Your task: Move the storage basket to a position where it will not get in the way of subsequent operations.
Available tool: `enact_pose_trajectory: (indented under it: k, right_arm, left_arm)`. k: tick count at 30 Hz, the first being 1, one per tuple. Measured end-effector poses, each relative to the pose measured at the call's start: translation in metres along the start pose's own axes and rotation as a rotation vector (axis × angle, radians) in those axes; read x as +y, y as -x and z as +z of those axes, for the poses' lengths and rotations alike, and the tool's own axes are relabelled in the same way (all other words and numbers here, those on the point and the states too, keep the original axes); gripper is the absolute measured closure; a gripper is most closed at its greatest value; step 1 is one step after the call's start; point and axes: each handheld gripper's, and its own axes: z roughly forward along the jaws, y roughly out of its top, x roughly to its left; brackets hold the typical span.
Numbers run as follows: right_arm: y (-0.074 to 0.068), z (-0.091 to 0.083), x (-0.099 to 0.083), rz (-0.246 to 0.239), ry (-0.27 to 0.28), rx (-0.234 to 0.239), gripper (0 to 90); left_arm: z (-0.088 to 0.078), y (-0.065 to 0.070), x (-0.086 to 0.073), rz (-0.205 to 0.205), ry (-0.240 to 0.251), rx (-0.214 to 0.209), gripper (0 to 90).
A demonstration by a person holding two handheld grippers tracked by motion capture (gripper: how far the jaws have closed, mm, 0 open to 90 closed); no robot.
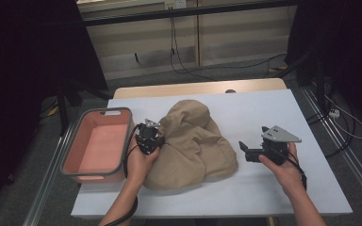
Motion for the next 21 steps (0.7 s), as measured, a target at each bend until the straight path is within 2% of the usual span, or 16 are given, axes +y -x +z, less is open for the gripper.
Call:
enact_pose_trajectory:
  k: [1,2,3,4,5,6,8,9,10,13,14,15,16,17,18,21]
  right_arm:
    - [0.000,0.000,0.000,0.000,0.000,0.000,3.1]
    - [0.001,-0.001,-0.001,0.005,0.002,0.000,3.1]
    - [0.001,-0.001,-0.001,0.005,0.002,0.000,3.1]
    - [0.002,-0.001,-0.001,0.006,0.001,0.000,3.1]
    - [0.002,-0.001,-0.001,0.005,0.002,0.003,3.1]
    - [0.002,-0.002,-0.001,0.004,0.002,0.002,3.1]
    - [0.002,-0.002,-0.001,0.003,0.004,0.004,3.1]
    - [0.002,-0.002,-0.001,0.003,0.004,0.004,3.1]
    - [0.001,-0.003,-0.001,0.004,0.005,0.006,3.1]
    - [0.001,-0.003,-0.001,0.004,0.006,0.012,3.1]
    - [0.000,-0.002,-0.002,0.003,0.001,0.014,3.1]
    - [0.000,-0.002,-0.002,0.005,0.001,0.014,3.1]
    - [0.001,-0.002,-0.002,0.006,0.000,0.016,3.0]
    - [0.001,-0.002,-0.002,0.006,0.000,0.016,3.0]
    - [0.001,-0.002,-0.003,0.004,0.001,0.019,3.1]
    - [0.003,-0.003,-0.004,0.007,0.001,0.022,3.1]
  left_arm:
    - [0.000,0.000,0.000,0.000,0.000,0.000,84.2]
    - [-0.005,-0.003,0.002,-0.036,0.028,-0.027,79.1]
    - [-0.005,-0.003,0.002,-0.036,0.028,-0.027,72.5]
    - [-0.007,-0.003,0.004,-0.056,0.052,-0.035,72.5]
    - [-0.009,-0.003,0.006,-0.068,0.069,-0.044,63.0]
    - [-0.013,-0.002,0.012,-0.084,0.103,-0.070,44.4]
    - [-0.017,0.001,0.020,-0.070,0.140,-0.087,33.1]
    - [-0.017,0.001,0.020,-0.070,0.140,-0.087,29.6]
    - [-0.020,0.007,0.029,-0.041,0.183,-0.099,27.2]
    - [-0.021,0.013,0.039,-0.015,0.200,-0.091,22.4]
    - [-0.021,0.018,0.050,0.016,0.205,-0.079,21.7]
    - [-0.021,0.018,0.050,0.016,0.205,-0.079,20.8]
    - [-0.022,0.023,0.062,0.048,0.213,-0.063,19.9]
    - [-0.022,0.023,0.062,0.048,0.213,-0.063,19.4]
    - [-0.024,0.028,0.074,0.064,0.227,-0.055,18.3]
    - [-0.025,0.034,0.084,0.081,0.243,-0.068,17.4]
